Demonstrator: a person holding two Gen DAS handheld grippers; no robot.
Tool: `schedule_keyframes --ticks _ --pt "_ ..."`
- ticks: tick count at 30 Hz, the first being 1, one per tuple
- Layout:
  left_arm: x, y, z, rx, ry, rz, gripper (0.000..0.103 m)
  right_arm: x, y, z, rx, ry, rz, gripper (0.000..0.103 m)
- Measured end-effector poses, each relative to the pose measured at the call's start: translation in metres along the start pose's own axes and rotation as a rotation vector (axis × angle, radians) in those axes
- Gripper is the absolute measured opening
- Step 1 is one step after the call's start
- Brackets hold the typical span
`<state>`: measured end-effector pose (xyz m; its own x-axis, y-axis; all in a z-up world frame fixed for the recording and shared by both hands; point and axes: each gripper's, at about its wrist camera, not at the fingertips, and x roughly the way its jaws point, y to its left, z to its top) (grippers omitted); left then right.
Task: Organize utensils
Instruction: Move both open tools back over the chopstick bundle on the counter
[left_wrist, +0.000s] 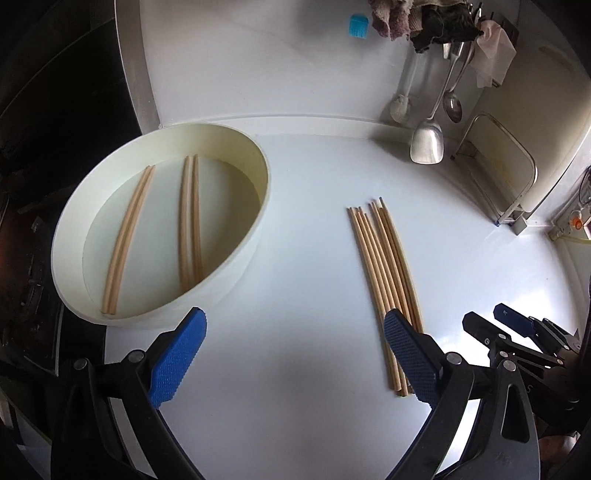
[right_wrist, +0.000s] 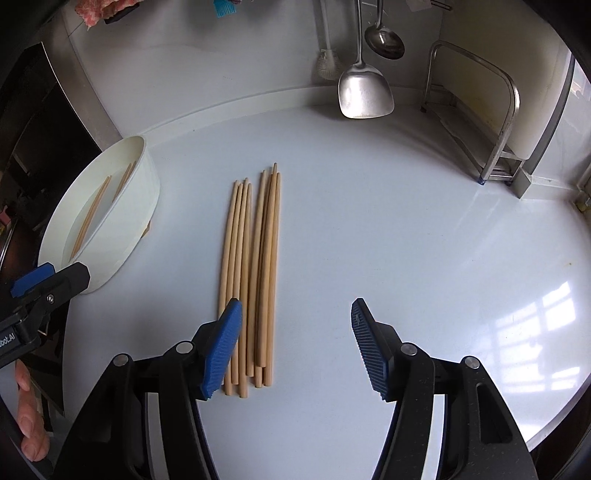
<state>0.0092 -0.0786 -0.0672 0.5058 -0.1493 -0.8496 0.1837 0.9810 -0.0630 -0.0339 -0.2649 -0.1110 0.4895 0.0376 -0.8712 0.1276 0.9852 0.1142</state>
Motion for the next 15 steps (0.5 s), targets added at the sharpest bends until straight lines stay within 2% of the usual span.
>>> schedule_keyframes --ticks 11,15 --pt "0.043 -0.028 -0.007 -0.012 0.048 0.038 0.095 0.042 -0.013 0.003 -0.04 0.032 0.05 0.059" --pt "0.055 -0.03 -0.012 -0.021 0.044 0.047 0.095 0.053 -0.014 0.007 -0.056 0.018 0.066 0.059"
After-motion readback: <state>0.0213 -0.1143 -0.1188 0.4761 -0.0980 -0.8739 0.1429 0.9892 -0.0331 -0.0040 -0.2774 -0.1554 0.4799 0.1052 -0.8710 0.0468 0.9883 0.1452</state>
